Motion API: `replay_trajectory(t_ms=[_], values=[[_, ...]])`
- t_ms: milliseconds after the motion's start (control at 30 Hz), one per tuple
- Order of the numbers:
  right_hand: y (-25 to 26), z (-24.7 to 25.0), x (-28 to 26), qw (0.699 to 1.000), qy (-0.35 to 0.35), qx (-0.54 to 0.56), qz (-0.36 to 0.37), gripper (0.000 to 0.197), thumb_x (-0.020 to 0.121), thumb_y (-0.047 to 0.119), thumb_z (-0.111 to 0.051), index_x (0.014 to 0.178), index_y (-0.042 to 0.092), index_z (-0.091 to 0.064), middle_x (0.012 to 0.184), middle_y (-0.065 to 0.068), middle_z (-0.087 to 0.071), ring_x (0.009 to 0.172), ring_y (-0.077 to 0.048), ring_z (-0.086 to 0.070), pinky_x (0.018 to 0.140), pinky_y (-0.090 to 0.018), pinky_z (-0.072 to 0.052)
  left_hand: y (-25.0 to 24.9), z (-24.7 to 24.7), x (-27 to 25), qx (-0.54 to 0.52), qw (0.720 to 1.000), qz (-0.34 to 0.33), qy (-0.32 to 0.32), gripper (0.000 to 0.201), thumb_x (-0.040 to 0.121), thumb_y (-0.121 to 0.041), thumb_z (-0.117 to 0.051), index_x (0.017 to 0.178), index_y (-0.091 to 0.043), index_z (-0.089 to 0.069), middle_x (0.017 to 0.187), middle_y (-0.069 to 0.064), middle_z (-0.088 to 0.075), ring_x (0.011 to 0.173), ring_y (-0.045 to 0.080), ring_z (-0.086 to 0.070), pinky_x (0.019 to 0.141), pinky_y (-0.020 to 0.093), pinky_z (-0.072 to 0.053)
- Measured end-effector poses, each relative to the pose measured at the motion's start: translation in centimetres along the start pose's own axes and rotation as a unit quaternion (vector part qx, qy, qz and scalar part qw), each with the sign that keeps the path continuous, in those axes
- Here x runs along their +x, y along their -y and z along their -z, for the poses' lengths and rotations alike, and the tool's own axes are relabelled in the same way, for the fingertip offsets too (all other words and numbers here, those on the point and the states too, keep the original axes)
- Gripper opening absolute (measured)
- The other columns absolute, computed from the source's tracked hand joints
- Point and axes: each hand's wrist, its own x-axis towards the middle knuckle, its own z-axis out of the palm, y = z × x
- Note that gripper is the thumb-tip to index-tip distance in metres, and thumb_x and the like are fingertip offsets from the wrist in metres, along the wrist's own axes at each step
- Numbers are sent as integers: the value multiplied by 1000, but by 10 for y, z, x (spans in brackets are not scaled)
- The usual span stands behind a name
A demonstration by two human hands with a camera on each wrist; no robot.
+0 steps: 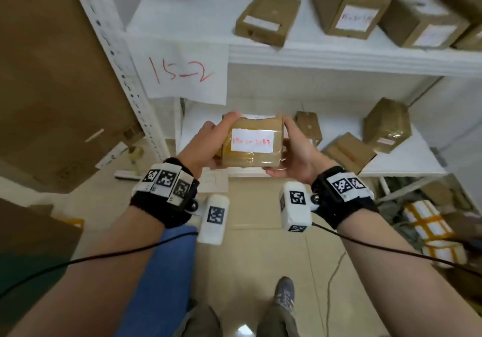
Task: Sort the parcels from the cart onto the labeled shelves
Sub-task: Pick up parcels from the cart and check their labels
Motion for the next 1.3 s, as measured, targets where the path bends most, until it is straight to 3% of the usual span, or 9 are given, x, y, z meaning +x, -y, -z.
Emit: replay_trajectory(t_ms=[167, 367, 467, 567, 667, 900, 1033, 1133, 1300], values=[[43, 2, -37, 997, -25, -13, 70, 58, 82, 76, -49, 91, 21, -68, 84, -4, -66, 79, -23, -66, 59, -29, -54, -61, 3, -32, 51, 996, -60, 27, 82, 67, -81, -50, 122, -22, -63, 97, -3, -76, 91, 20, -72, 74, 39, -63], [93, 17, -76, 988, -35, -23, 149, 61, 76, 79, -42, 93, 24, -61, 91, -11, -65, 82, -25, -58, 68, -33, -45, -127, -1, -59, 85, 987, -127, 54, 65, 90, -78, -28, 126, -35, -59, 118, 2, -65, 112, 34, -60, 95, 55, -52], [118, 20, -89, 982, -34, -14, 184, 62, 76, 77, -42, 100, 24, -64, 96, -11, -65, 89, -25, -59, 77, -37, -46, -152, -3, -62, 78, 986, -144, 41, 65, 87, -80, -34, 131, -37, -55, 120, 3, -63, 113, 36, -59, 92, 55, -53], [143, 15, -91, 974, -26, -3, 226, 55, 89, 68, -39, 101, 24, -69, 86, -4, -69, 85, -21, -66, 74, -34, -54, -169, 0, -62, 45, 988, -146, 30, 65, 85, -77, -44, 130, -32, -53, 118, 6, -63, 103, 35, -67, 82, 53, -59], [167, 6, -82, 965, -5, -3, 262, 50, 94, 64, -41, 103, 26, -73, 83, 2, -71, 87, -18, -67, 80, -37, -56, -184, 11, -59, -7, 988, -148, 30, 44, 89, -66, -52, 117, -33, -61, 112, 8, -64, 96, 35, -72, 80, 53, -61], [217, -13, -21, 965, 38, 60, 254, 37, 99, 47, -46, 104, 15, -62, 82, -2, -63, 69, -17, -55, 63, -28, -47, -207, 38, -27, -68, 982, -160, -74, 27, 92, -53, -52, 98, -32, -68, 92, 4, -67, 88, 29, -70, 88, 48, -59], [239, -21, 23, 971, 70, 23, 229, 31, 97, 42, -53, 106, 13, -61, 106, -11, -61, 89, -23, -62, 75, -32, -55, -213, 56, -1, -73, 972, -166, -151, 33, 94, -55, -48, 99, -29, -68, 85, 0, -72, 92, 27, -70, 86, 44, -59], [248, -27, 49, 970, 92, -46, 222, 37, 101, 40, -50, 123, 13, -60, 123, -7, -64, 118, -22, -61, 108, -36, -46, -214, 67, 21, -88, 963, -153, -201, 37, 96, -55, -43, 97, -28, -68, 69, -7, -74, 86, 21, -70, 80, 38, -58], [257, -36, 79, 959, 113, -144, 217, 35, 103, 36, -48, 125, 12, -60, 136, -10, -60, 119, -20, -56, 110, -35, -43, -216, 71, 55, -128, 948, -134, -261, 40, 97, -52, -40, 106, -24, -68, 92, 4, -75, 84, 19, -70, 74, 37, -58]])
